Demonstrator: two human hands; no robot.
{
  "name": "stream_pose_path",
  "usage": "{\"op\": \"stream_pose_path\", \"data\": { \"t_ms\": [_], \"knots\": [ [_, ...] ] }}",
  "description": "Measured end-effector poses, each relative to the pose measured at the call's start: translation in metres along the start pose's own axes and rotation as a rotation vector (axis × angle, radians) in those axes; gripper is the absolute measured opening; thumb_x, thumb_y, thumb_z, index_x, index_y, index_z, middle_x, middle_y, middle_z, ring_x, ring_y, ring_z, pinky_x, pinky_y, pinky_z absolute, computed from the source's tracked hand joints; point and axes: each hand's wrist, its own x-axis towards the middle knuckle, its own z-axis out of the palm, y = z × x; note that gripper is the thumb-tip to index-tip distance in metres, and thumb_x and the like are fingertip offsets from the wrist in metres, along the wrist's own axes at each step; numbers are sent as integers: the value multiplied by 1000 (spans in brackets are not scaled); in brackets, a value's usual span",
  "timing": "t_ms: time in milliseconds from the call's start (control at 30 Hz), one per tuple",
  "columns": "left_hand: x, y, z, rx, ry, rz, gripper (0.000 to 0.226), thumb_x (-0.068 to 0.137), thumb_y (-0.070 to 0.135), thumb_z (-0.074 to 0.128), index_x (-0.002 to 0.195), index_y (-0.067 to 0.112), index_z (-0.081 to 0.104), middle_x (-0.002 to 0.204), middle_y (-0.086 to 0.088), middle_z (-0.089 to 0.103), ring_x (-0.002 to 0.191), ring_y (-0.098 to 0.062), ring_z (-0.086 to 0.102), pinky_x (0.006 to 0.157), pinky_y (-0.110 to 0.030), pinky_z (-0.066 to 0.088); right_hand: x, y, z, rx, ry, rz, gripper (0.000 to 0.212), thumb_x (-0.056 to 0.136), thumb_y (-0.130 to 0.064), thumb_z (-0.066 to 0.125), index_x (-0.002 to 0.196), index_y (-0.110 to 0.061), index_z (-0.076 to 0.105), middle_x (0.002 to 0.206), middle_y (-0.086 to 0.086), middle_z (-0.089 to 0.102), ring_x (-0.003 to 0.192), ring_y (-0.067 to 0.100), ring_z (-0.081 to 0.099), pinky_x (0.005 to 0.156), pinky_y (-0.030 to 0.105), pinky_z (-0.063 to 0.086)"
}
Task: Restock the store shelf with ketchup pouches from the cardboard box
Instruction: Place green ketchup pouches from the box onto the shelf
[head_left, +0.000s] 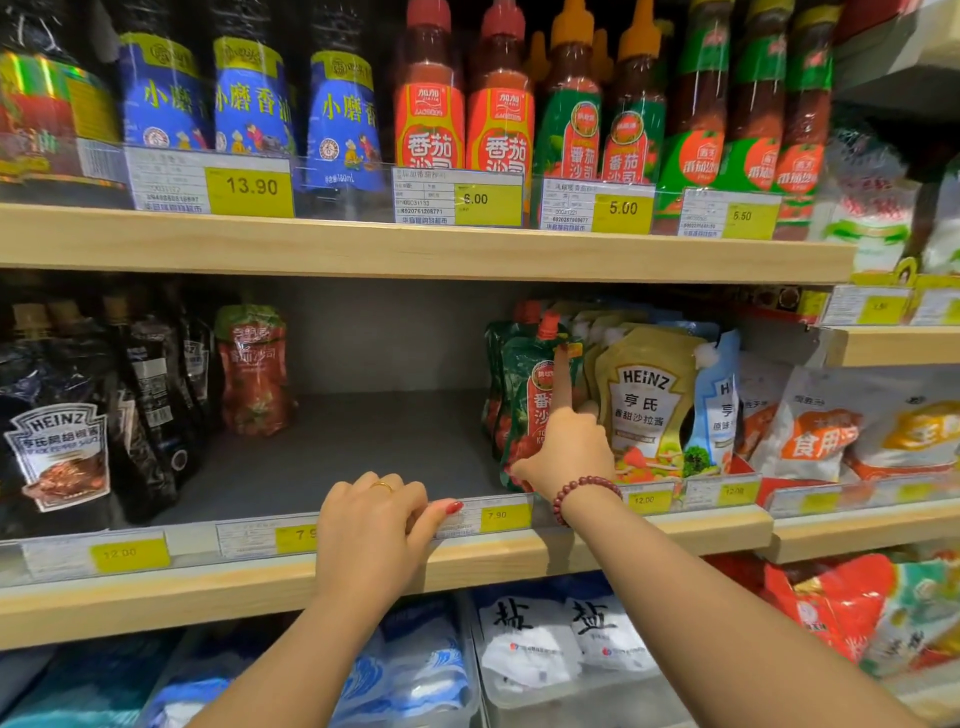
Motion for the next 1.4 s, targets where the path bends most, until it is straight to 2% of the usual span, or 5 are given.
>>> {"op": "stream_pose_path", "data": {
  "t_ms": [567,833,967,1133,1400],
  "knots": [
    [-1,-3,5,5,20,28,46,85,62,37,58,29,55,53,12,47,56,-11,45,57,-29,34,12,1,14,3,-20,104,49,76,-23,72,114,2,56,121,15,49,103,31,55,79,37,56],
    [10,3,-11,-114,-98,-97,42,85,63,46,65,31,64,64,9,58,75,-16,54,65,-32,30,-34,35,-13,232,64,-272,91,76,-33,72,144,-36,11,114,5,39,103,22,44,82,33,47],
    [9,9,-28,-218,-70,-165,38,82,53,61,105,24,69,102,-4,66,103,-28,52,80,-37,36,-98,66,-19,190,78,-505,86,80,-29,67,148,-33,14,124,2,42,113,18,38,91,28,39],
    [-32,36,-42,-647,-1,-128,28,79,27,71,107,22,64,103,4,50,90,-13,51,77,-21,37,-190,121,5,160,-167,-427,72,82,-38,64,144,-29,29,129,-1,40,123,16,36,98,29,39],
    [-167,69,-1,-830,-464,-147,25,74,7,74,96,16,66,91,0,54,78,-10,49,63,-6,35,-285,189,58,196,-662,-136,90,81,-40,61,147,-37,0,155,-5,4,142,15,8,116,29,18]
  ]
}}
